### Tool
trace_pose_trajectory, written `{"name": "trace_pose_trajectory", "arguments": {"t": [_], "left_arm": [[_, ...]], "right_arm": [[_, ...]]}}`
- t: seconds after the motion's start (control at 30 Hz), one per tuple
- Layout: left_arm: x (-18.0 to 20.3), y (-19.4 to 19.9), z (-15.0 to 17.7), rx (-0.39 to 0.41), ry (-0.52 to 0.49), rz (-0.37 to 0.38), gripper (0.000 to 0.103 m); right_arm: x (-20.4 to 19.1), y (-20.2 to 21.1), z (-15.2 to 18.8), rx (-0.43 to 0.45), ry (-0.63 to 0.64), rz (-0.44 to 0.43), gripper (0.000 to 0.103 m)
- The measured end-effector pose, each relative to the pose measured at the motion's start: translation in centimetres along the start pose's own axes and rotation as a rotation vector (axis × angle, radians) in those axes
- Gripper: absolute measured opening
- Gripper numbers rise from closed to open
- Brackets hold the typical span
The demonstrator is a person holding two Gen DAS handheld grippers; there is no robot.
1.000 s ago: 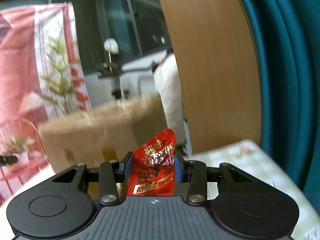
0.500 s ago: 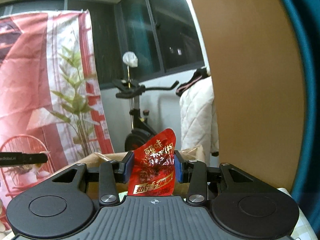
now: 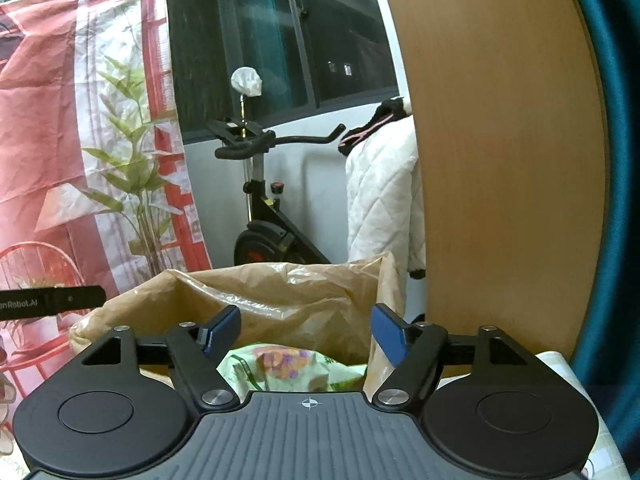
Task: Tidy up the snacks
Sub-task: 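Carry both snacks over the cardboard box and open both grippers, then move both grippers back down to the snack pile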
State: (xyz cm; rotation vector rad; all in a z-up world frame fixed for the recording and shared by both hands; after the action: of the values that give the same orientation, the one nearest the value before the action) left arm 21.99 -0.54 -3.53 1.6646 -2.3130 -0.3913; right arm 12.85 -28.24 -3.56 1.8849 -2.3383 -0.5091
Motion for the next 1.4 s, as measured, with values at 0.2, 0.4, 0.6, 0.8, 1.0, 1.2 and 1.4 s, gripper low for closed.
{"name": "trace_pose_trajectory", "arguments": {"t": [0.2, 0.4, 0.6, 0.8, 1.0, 1.2, 1.4], "left_arm": [[-0.2, 2.5, 0.3, -0.008, -0.010, -0.013, 0.070], [-1.3, 6.1, 1.1, -0.014, -0.003, -0.025, 0.070], [-1.9, 9.5, 2.9, -0.014, -0.004, -0.054, 0.070], [-2.4, 11.8, 5.2, -0.037, 0.012, -0.058, 0.070], [-2.1, 13.0, 7.3, -0.037, 0.029, -0.046, 0.070], [-1.7, 12.5, 10.1, -0.091, 0.062, -0.013, 0.070], [-1.5, 12.2, 13.3, -0.142, 0.069, -0.010, 0.070]], "right_arm": [[-0.3, 2.6, 0.0, 0.006, -0.001, -0.009, 0.074], [-0.3, 5.5, 0.3, 0.005, -0.049, -0.034, 0.074], [-0.6, 8.2, 1.5, -0.005, -0.036, -0.047, 0.080], [-1.5, 10.0, 3.6, -0.033, -0.019, -0.056, 0.087], [-2.0, 10.7, 6.4, -0.085, -0.013, -0.059, 0.089], [-2.5, 11.1, 9.9, -0.127, -0.020, -0.047, 0.089], [-2.5, 11.6, 13.0, -0.174, -0.029, -0.043, 0.089]]}}
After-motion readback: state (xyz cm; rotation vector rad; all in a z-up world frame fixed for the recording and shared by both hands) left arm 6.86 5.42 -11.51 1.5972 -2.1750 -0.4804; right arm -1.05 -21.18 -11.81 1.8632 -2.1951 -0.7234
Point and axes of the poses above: each gripper's, at about its wrist camera, not at the fingertips, and y roughly against the way its jaws point, x to its right, z to its underside, the point moved 2 cm from there along -y, roughly the way its jaws point, and after that the axes turned 1 degree about -z, right-handed, at the moved point
